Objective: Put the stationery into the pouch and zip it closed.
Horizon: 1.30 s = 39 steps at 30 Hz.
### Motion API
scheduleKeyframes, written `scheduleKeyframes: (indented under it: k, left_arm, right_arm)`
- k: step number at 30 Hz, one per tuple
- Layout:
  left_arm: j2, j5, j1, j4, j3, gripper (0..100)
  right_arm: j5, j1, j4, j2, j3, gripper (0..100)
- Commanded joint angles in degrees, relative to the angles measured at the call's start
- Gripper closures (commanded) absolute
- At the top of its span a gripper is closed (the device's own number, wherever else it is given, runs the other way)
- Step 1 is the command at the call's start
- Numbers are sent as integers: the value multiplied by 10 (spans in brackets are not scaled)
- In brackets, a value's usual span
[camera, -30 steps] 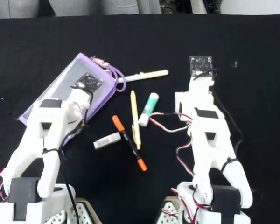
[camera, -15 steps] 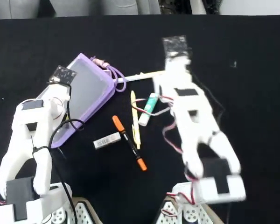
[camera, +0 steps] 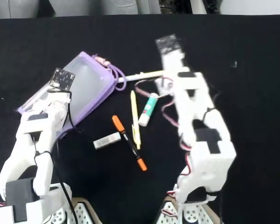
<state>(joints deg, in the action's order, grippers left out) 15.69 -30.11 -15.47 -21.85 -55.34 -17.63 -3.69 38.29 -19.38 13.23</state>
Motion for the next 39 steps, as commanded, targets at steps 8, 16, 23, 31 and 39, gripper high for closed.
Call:
scheduleKeyframes:
  k: [8,16,23,31,39]
  left_arm:
    - [10,65,-16,71,-20,899]
    - [11,64,-14,74,-32,899]
    - [13,64,-13,74,-32,899]
    - [15,64,-12,71,-32,899]
    - [16,64,-12,70,-32,899]
  right_arm:
    - [40,-231,-81,193,120,839]
    - [88,-195,-158,59,51,839]
    - [88,-174,-158,-17,-23,839]
    - [88,-178,-164,-31,-29,839]
    - [89,-177,-67,-122,-160,839]
